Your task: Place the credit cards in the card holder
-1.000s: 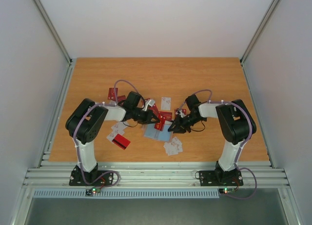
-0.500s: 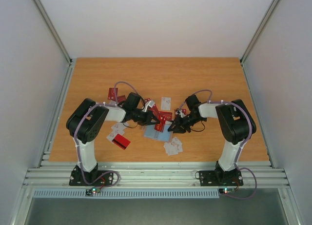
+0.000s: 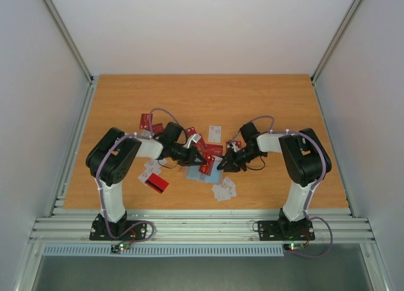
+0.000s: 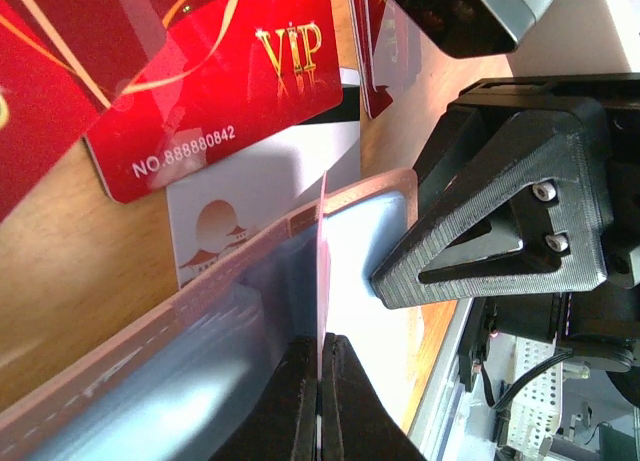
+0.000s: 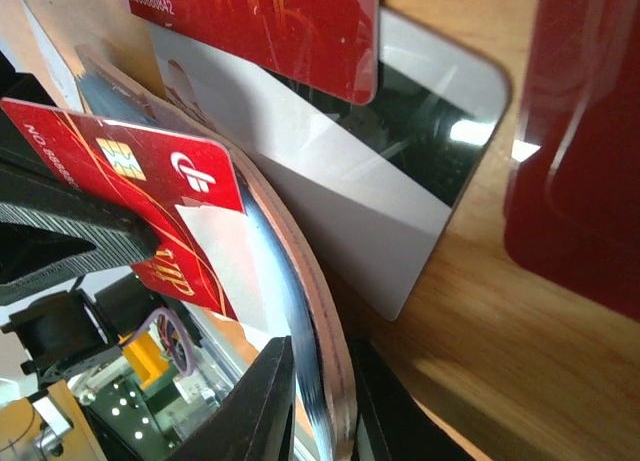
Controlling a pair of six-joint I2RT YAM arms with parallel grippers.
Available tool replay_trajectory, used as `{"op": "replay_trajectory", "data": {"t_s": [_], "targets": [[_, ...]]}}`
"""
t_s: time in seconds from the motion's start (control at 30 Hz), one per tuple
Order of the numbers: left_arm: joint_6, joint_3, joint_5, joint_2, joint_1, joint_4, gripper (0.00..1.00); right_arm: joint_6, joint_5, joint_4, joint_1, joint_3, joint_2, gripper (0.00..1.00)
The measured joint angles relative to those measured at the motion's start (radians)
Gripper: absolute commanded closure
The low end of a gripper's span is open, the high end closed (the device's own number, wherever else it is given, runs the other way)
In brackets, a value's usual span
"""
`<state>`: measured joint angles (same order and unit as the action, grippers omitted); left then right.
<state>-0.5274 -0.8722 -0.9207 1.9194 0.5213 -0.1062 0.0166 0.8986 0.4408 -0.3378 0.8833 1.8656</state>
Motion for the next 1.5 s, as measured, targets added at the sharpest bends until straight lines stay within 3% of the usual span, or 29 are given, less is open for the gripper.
{"op": "replay_trajectory", "data": {"t_s": [0.73, 0.9, 1.07, 1.27, 1.5], "targets": [[-0.019, 0.047, 0.028, -0.049, 0.027, 0.052, 1.00, -0.151, -0.018, -0.155, -0.013, -0.050, -0.023, 0.85], [-0.015, 0.066, 0.054, -0.079, 0.034, 0.084, 1.00, -0.181, -0.010, -0.188, -0.014, -0.066, -0.030, 0.76], [-0.016, 0.076, 0.055, -0.081, 0.035, 0.078, 1.00, -0.194, -0.005, -0.193, -0.016, -0.071, -0.046, 0.61], [-0.024, 0.079, 0.055, -0.080, 0.037, 0.064, 1.00, -0.142, -0.093, -0.067, -0.016, -0.053, -0.110, 0.53], [-0.042, 0.079, 0.057, -0.077, 0.042, 0.051, 1.00, -0.028, -0.295, 0.174, -0.016, -0.033, -0.192, 0.77]]}}
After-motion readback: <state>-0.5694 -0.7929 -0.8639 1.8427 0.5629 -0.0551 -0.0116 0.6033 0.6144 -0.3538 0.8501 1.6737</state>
